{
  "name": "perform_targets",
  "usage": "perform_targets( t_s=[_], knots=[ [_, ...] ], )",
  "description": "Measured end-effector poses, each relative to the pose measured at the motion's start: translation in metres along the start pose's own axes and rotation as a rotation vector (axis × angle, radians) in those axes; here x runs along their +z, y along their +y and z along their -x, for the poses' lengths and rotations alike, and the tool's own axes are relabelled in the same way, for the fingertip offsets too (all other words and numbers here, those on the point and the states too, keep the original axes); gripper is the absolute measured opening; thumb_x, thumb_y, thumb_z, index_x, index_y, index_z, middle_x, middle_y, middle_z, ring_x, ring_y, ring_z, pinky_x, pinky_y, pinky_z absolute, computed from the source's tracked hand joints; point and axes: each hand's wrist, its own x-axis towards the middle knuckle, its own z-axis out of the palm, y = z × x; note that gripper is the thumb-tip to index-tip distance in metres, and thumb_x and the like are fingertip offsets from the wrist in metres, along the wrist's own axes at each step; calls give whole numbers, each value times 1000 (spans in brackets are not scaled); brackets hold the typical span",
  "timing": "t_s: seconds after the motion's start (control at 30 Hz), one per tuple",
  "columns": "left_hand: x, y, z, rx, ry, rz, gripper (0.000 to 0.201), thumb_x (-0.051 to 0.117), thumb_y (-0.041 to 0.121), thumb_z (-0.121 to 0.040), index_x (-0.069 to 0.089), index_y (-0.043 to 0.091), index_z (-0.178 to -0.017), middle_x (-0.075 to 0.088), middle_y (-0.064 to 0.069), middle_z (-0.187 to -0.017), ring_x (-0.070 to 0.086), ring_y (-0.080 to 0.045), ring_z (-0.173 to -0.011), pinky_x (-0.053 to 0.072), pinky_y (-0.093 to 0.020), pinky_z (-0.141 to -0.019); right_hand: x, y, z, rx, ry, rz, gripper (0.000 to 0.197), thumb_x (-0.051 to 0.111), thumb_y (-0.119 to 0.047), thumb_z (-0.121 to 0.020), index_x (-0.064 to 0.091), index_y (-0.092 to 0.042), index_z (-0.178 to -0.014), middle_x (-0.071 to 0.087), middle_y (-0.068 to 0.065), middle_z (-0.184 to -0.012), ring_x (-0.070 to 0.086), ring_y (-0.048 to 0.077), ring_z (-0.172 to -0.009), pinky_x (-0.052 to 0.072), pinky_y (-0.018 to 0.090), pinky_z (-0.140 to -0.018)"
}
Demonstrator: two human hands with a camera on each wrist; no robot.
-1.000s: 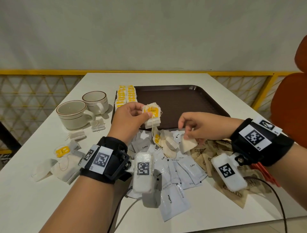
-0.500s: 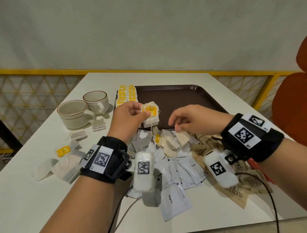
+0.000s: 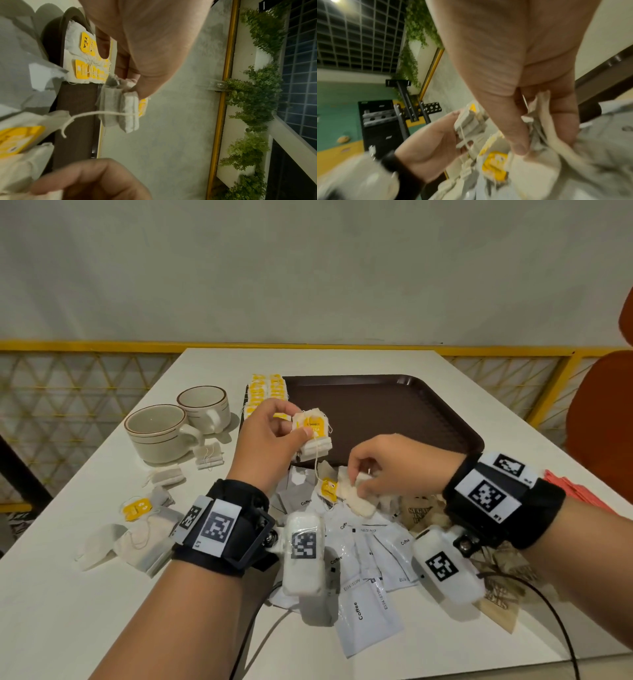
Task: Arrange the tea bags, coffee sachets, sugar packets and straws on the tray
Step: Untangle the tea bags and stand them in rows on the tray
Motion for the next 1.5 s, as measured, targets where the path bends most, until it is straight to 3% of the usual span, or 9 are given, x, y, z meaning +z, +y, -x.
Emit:
perform_targets(
  t_s=[0.1,0.2,0.27,0.4,0.73,0.9,1.13,1.27,1.5],
  knots=[
    [-1,3,1,54,-66,-118,27,56,5,-90,52,31,-87,42,5,-68,40,-9,-60,38,-15,-57,-17,11,0,56,79,-224,11,74,-17,-81,70,-22,-90,63,-10,-77,55,-6,-65,43,11,-62],
    [1,6,3,61,-160,-175,38,48,-4,-87,61,24,-66,52,14,-72,48,-6,-73,37,-22,-71,-28,17,2,129,65,-875,15,73,-6,-79,68,-11,-92,67,6,-83,64,10,-70,53,19,-60],
    [3,8,6,54,-182,-185,40,51,-1,-85,65,26,-59,56,8,-79,50,-1,-77,37,-20,-72,-30,19,3,126,10,-1165,21,69,-6,-75,66,-7,-95,68,10,-85,67,15,-71,57,26,-58],
    [7,10,9,100,-190,-172,37,59,3,-81,70,32,-61,53,-4,-82,48,-3,-73,38,-15,-68,-29,16,-1,83,50,-1319,20,62,-5,-75,63,-6,-96,69,10,-83,69,16,-70,58,25,-61],
    [6,8,6,209,-111,-188,23,81,21,-71,71,36,-85,45,8,-78,46,5,-72,36,-8,-71,-23,9,-9,146,24,-1292,21,61,-1,-83,61,-5,-104,68,10,-83,66,14,-66,56,23,-56],
    [8,9,9,257,-148,-204,22,80,20,-72,70,38,-80,43,8,-75,45,3,-72,35,-7,-70,-23,8,-12,165,30,-1255,19,61,2,-85,61,-4,-102,68,10,-87,68,16,-72,58,25,-62],
    [6,4,3,160,-46,-164,20,75,17,-79,66,32,-69,53,7,-78,47,7,-67,36,-7,-67,-28,18,-6,142,70,-1185,28,73,-1,-64,64,-5,-91,68,17,-104,69,19,-89,59,26,-77],
    [6,4,3,72,-61,-119,17,75,18,-80,67,29,-70,62,11,-86,53,5,-76,41,-14,-75,-20,17,-3,120,82,-1156,25,66,16,-73,67,-2,-91,67,24,-110,66,25,-98,57,26,-85],
    [-1,1,0,6,45,-115,15,74,20,-80,68,27,-70,66,6,-88,54,-6,-75,42,-21,-72,-10,21,-15,152,129,-691,27,74,3,-77,71,-14,-98,71,-4,-89,65,3,-79,54,15,-72]
  ],
)
